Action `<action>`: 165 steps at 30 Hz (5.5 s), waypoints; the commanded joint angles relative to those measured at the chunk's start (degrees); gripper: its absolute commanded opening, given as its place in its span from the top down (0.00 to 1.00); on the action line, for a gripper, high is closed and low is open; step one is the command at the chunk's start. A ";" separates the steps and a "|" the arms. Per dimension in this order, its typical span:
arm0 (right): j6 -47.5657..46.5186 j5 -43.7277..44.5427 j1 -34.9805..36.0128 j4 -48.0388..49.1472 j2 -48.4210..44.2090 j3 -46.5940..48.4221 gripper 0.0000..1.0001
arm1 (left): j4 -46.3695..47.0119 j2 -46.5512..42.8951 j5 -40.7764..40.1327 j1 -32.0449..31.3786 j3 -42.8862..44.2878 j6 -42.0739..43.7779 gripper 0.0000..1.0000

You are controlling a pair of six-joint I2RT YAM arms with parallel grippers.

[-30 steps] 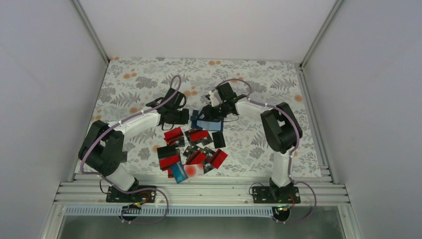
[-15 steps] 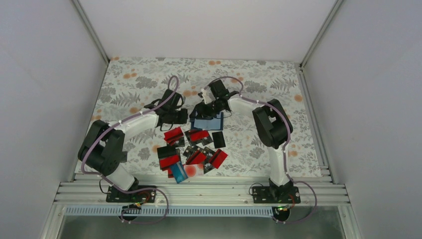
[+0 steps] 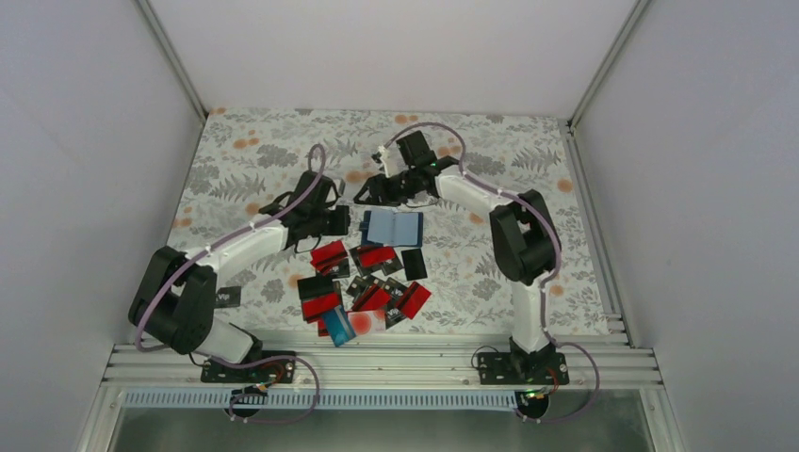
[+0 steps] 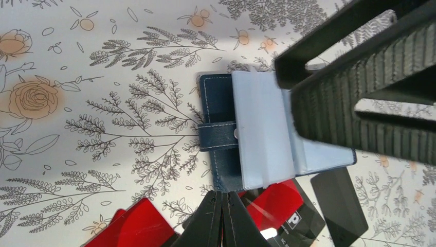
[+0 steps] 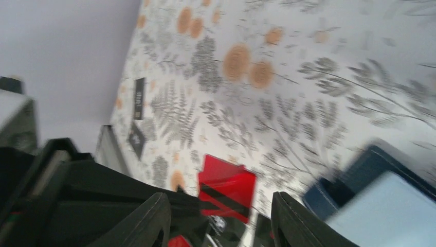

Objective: Put the credit cards into the card holder

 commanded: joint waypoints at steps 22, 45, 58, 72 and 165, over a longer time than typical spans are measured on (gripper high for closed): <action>6.81 14.92 0.11 -1.00 -41.75 -50.01 0.49 | -1.47 -7.91 8.83 -15.35 -9.92 1.77 0.81; 4.91 18.90 13.72 7.97 -30.36 -42.36 0.51 | -36.93 -18.17 -10.47 -30.49 -12.57 -35.34 0.06; -2.53 18.65 11.49 6.86 -28.95 -43.86 0.52 | -34.61 -5.05 -12.60 -31.32 -7.36 -45.21 0.07; -4.88 13.36 8.28 8.03 -27.93 -46.14 0.53 | -31.55 -0.10 -10.70 -31.80 -7.53 -50.16 0.12; -1.35 13.93 -0.82 18.43 -29.22 -38.00 0.65 | -19.67 13.88 -6.59 -12.75 27.57 -9.65 0.46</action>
